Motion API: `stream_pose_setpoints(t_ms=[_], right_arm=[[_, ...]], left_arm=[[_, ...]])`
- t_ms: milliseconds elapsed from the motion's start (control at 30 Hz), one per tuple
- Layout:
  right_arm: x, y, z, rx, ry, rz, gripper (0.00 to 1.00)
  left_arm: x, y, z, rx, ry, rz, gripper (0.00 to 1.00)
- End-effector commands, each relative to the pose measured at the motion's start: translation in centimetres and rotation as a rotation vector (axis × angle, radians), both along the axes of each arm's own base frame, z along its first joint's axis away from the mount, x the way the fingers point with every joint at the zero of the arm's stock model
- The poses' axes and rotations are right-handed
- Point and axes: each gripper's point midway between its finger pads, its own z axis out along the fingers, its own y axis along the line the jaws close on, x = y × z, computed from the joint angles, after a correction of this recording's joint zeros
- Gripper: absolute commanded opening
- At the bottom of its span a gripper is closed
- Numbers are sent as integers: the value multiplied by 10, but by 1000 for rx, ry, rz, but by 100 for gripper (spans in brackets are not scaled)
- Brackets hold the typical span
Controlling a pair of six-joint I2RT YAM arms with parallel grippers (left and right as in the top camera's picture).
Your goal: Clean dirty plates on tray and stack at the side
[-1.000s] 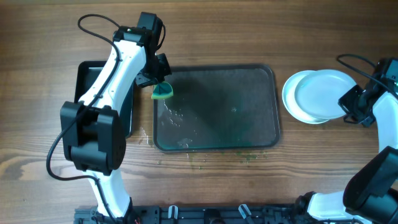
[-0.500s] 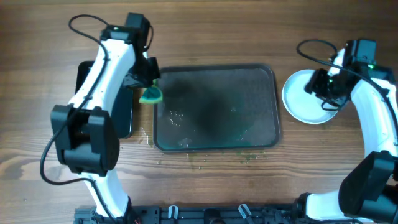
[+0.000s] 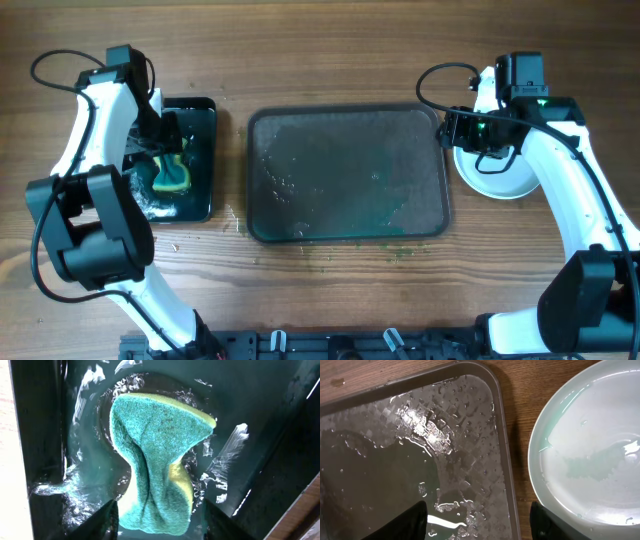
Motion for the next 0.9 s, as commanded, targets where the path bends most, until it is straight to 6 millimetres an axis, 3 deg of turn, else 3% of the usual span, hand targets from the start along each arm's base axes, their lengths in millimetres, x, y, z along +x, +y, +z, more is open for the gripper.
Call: stream_pose_setpoints(t_ms=[0,33,67,100,167,200,367,433,567,733,800,867], right_arm=[[3,-1,12,-13,-33,13,68],[2,-1,18,-13,-46,13,75],[0,-1,31,-15,-69,12,99],[-3,-1,49,-16,-100,13,100],[-16,-1,90,-16,-181,12,100],[-32,-1,115,-16,-234,12,100],[-100,-1,201,-12,-511,6,100],[-117,-2,219,-12,-588,3,100],[-131,-3,231,-26,-648,10,100],[-132,-14,214,-126,-614,20,100],[-127,-14,221,-184,-801,70,100],[-126,-13,209,-187,-973,62,100]], left_arm=[[-1,2,11,11,-10,2,85],[0,2,21,11,-20,22,88],[2,-1,36,-7,-43,29,100],[7,-3,64,-17,-100,62,100],[5,-4,96,-14,-176,125,100],[4,-4,107,-10,-207,124,100],[4,-4,109,-9,-213,124,100],[4,-4,109,-9,-213,124,100],[4,-4,109,-9,-213,124,100],[4,-4,109,-9,-213,124,100],[4,-4,109,-9,-213,125,100],[4,-4,109,-9,-213,125,100]])
